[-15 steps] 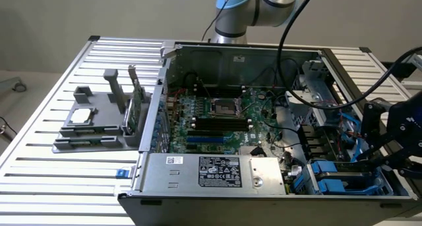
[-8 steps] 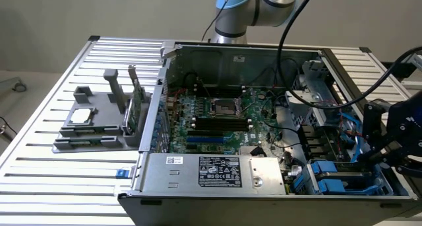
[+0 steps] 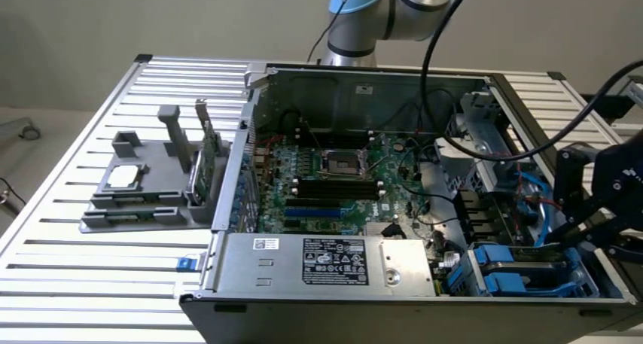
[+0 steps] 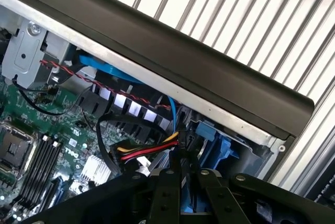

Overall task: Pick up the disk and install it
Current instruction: 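Insert the first disk wire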

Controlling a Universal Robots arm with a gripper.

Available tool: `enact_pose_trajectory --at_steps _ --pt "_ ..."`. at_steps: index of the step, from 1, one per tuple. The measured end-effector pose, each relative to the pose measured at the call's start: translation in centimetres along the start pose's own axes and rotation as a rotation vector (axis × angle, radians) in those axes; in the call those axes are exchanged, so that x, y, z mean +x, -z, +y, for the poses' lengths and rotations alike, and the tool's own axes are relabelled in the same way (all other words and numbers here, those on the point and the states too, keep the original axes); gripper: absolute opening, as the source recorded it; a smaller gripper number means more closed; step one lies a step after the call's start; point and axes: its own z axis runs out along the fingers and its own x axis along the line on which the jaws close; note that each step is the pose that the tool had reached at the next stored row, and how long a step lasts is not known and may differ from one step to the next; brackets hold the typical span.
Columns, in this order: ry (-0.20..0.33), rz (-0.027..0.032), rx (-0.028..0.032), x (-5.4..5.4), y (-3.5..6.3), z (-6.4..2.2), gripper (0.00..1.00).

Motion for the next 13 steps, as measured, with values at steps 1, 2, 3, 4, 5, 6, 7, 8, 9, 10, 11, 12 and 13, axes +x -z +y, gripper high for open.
enact_pose_trajectory --at_steps 1,2,3,4,5,6,7,8,9,10,11,12,13 --pt "-0.001 0.0 0.0001 0.03 0.01 -0.06 0.16" --pt "-0.002 0.0002 0.0 0.07 0.01 -0.12 0.16" --pt "-0.003 0.0001 -0.0001 0.1 0.01 -0.19 0.16" --pt "-0.004 0.0 -0.0002 0.15 0.01 -0.29 0.16" --pt "-0.006 0.0001 -0.0004 0.21 -0.01 -0.41 0.16" --pt "-0.009 0.0002 -0.0008 0.27 -0.02 -0.53 0.16" --pt "-0.011 0.0002 -0.0011 0.31 -0.03 -0.61 0.16" --pt "-0.013 0.0002 -0.0013 0.32 -0.04 -0.65 0.16" --pt "-0.014 0.0001 -0.0014 0.34 -0.04 -0.67 0.16" --pt "-0.015 0.0001 -0.0015 0.35 -0.04 -0.68 0.16" --pt "-0.015 0.0 -0.0015 0.36 -0.04 -0.69 0.16" --pt "-0.015 0.0 -0.0015 0.37 -0.05 -0.7 0.16" --pt "-0.015 0.0 -0.0015 0.39 -0.05 -0.71 0.16"
